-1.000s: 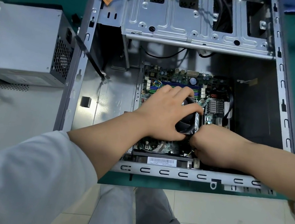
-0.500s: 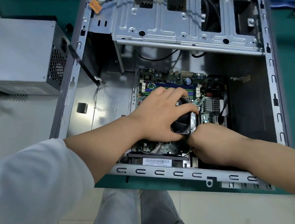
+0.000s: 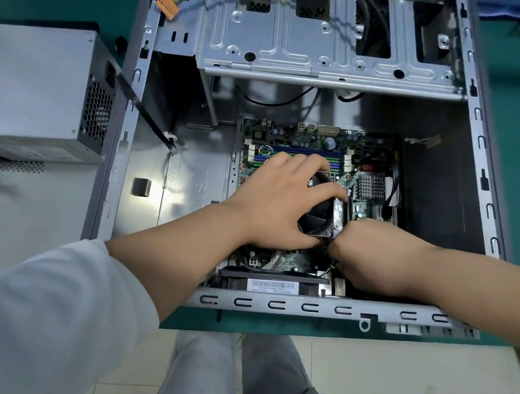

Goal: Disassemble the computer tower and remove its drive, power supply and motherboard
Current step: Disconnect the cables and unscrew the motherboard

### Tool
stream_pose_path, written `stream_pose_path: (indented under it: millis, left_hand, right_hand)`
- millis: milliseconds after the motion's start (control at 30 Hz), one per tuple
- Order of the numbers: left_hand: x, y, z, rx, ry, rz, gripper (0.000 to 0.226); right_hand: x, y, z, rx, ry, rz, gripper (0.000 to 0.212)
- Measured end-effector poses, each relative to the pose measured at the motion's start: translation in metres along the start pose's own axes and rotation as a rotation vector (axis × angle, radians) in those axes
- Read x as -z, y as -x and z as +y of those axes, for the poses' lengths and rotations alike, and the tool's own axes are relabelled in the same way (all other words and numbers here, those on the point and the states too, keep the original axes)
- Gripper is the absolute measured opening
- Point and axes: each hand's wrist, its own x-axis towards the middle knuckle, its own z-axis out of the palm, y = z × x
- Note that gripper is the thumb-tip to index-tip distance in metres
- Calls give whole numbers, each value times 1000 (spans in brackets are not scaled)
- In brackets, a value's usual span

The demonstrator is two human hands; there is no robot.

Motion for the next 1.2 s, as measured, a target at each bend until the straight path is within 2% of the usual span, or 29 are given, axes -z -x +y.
stream_pose_path:
  millis: [200, 333, 500, 633, 833, 1033, 1200]
  left_hand:
    - [1, -1, 2, 3, 25, 4, 57]
    - [1, -2, 2, 0, 14, -11, 59]
    - [1, -2, 1, 3, 10, -9, 57]
    - [1, -3, 2, 4, 17, 8, 55]
    - [1, -1, 2, 7, 12, -8, 57]
    - [1, -1, 1, 9, 16, -3, 56]
    - [0, -2, 2, 5, 0, 16, 57]
  right_hand:
    - [2, -2, -2, 8, -4, 10, 31]
    - [2, 4, 3, -23, -10, -2, 19]
    - [5, 2, -2, 37, 21, -12, 30]
    - [7, -1, -5, 50, 16, -9, 18]
    - [5, 3, 0, -4, -36, -15, 31]
    - [10, -2, -7, 44, 18, -25, 11]
    - [9, 2, -3, 39, 16, -27, 12]
